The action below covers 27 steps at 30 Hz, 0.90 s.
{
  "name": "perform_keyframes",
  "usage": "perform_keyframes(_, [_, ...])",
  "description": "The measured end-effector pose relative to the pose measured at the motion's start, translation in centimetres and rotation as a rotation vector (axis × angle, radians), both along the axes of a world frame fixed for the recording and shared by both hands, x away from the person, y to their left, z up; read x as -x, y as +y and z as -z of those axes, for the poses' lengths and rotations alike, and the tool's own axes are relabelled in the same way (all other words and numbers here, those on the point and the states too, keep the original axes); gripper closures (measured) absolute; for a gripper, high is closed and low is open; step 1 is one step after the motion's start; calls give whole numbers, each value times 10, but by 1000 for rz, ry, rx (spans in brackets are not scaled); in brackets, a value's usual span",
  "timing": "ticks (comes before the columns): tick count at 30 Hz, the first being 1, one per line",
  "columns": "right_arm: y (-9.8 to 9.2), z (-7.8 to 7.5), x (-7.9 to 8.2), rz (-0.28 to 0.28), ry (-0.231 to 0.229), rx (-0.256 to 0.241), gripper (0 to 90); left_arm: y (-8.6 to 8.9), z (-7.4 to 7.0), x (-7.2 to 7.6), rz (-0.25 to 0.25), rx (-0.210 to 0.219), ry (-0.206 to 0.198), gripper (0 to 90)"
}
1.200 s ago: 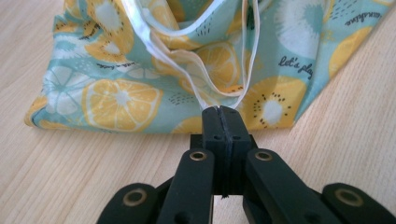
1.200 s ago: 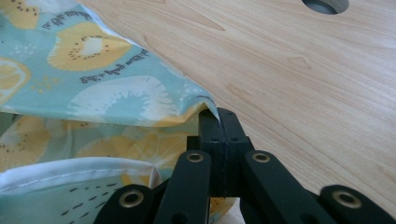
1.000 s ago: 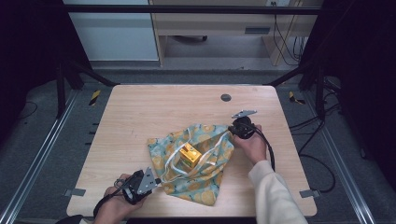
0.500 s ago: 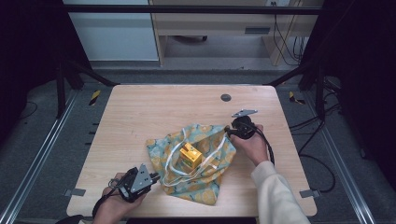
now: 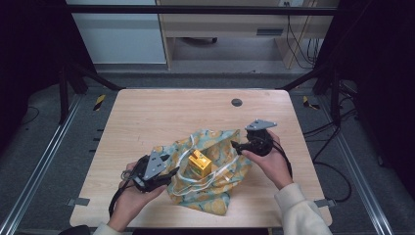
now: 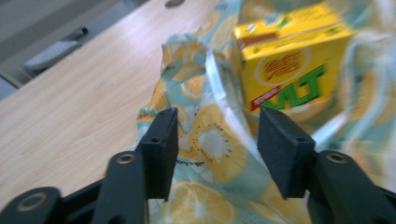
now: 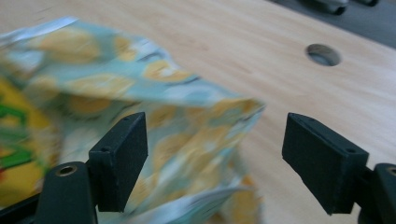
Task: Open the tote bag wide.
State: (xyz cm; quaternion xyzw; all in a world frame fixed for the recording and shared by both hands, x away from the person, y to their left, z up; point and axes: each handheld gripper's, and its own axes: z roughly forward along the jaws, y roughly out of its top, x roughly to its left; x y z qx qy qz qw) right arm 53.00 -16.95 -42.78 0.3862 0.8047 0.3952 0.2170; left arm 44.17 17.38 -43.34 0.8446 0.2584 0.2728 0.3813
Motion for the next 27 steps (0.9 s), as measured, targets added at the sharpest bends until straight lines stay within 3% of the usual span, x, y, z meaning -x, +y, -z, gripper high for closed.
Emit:
perform_keyframes(3, [4, 7, 13, -26, 13, 26, 230, -3, 11, -13, -9, -25, 46, 543])
perform_keyframes(7, [7, 19, 33, -63, 25, 53, 279, -6, 24, -21, 10, -32, 99, 731])
perform_keyframes(10, [7, 29, 45, -81, 33, 70, 312, -7, 29, -23, 11, -62, 125, 848])
perform_keyframes(12, [6, 35, 50, -89, 41, 76, 322, -6, 32, -23, 10, -104, 142, 890])
perform_keyframes(17, [2, 51, 58, -102, 82, 89, 342, 4, 34, -18, -13, -166, 154, 900])
perform_keyframes(20, [1, 57, 61, -114, 98, 127, 342, 12, 34, -14, -24, -189, 173, 900])
perform_keyframes(25, [-3, 50, 65, -100, 71, 99, 260, 23, 30, -8, -24, -171, 184, 900])
perform_keyframes(27, [-4, 43, 68, -92, 54, 76, 203, 25, 26, -6, -28, -152, 164, 875])
